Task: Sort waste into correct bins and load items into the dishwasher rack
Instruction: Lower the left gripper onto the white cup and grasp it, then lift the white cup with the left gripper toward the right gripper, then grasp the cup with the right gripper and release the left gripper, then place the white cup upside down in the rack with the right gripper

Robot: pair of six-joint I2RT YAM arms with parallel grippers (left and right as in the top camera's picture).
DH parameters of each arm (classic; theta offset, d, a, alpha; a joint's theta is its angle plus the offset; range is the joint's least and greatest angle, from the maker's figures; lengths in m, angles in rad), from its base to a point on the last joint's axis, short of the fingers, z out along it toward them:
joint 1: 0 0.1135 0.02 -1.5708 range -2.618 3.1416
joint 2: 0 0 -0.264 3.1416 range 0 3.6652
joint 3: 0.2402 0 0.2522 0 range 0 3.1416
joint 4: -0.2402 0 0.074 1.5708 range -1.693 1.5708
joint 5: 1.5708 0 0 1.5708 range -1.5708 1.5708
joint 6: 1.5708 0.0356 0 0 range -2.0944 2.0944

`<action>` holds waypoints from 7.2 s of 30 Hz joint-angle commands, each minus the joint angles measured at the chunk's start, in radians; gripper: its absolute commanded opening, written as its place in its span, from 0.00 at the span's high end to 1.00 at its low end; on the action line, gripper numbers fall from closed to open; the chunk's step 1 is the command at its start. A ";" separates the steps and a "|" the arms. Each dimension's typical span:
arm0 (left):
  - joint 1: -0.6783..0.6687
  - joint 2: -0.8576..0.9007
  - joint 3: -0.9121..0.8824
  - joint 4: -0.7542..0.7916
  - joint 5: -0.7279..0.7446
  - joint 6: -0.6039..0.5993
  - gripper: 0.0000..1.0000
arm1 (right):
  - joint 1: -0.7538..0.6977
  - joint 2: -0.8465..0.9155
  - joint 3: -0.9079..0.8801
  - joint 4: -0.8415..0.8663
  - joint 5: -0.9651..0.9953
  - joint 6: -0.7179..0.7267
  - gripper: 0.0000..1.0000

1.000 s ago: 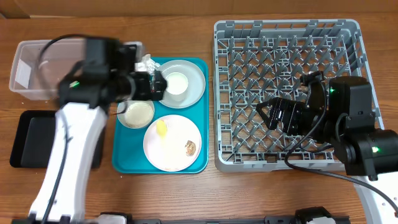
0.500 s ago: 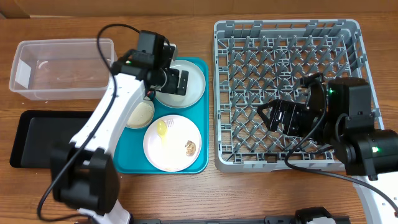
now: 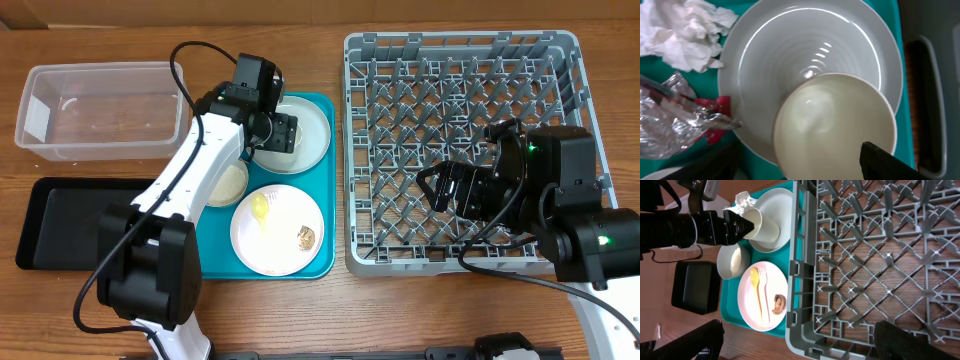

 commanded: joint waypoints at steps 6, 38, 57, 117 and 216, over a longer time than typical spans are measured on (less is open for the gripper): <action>0.018 0.030 0.020 0.017 -0.044 -0.068 0.41 | -0.003 -0.013 0.025 0.008 0.011 -0.007 0.00; 0.303 -0.417 0.374 -0.470 0.899 -0.099 0.96 | -0.002 -0.010 0.025 0.384 -0.734 -0.202 0.00; 0.154 -0.416 0.374 -0.670 1.149 0.087 0.96 | 0.196 0.097 0.025 0.752 -0.828 -0.160 0.11; 0.149 -0.509 0.374 -0.707 1.125 0.118 0.96 | 0.272 0.182 0.025 1.062 -1.071 -0.158 0.02; 0.110 -0.631 0.660 -0.888 0.104 -0.119 0.15 | -0.199 0.393 0.166 -0.308 0.491 0.025 0.59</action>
